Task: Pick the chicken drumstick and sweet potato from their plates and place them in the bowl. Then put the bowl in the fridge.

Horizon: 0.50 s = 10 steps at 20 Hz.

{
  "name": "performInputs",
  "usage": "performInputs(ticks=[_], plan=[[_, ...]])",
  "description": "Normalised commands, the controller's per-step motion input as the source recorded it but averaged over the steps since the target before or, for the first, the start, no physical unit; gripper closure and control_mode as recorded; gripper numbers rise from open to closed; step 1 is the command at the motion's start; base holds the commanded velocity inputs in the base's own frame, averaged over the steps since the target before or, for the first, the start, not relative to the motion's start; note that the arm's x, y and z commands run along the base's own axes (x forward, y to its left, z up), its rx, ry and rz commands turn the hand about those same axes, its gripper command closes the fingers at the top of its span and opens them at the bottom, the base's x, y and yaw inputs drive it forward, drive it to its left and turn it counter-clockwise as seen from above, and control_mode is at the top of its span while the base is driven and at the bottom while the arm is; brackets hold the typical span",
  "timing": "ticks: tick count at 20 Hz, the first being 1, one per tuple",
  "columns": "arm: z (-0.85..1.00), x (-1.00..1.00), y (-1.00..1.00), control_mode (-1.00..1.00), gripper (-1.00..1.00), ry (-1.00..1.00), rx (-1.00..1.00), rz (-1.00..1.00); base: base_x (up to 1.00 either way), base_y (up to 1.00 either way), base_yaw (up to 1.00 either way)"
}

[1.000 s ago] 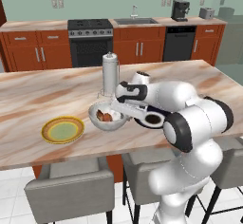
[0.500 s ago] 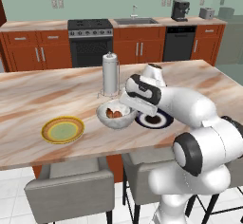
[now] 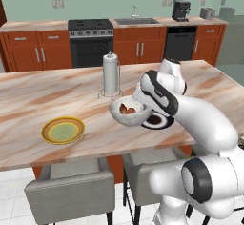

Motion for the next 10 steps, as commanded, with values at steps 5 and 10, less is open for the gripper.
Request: performInputs(ticks=[5, 10], plan=[[0.22, -0.51, -0.28, -1.0, 1.0, -0.02, 0.0, -0.3, 0.0, 0.0, 0.0], [0.08, -0.49, -0.15, -1.0, 1.0, -0.06, 0.05, -0.33, 0.0, 0.0, 0.0]])
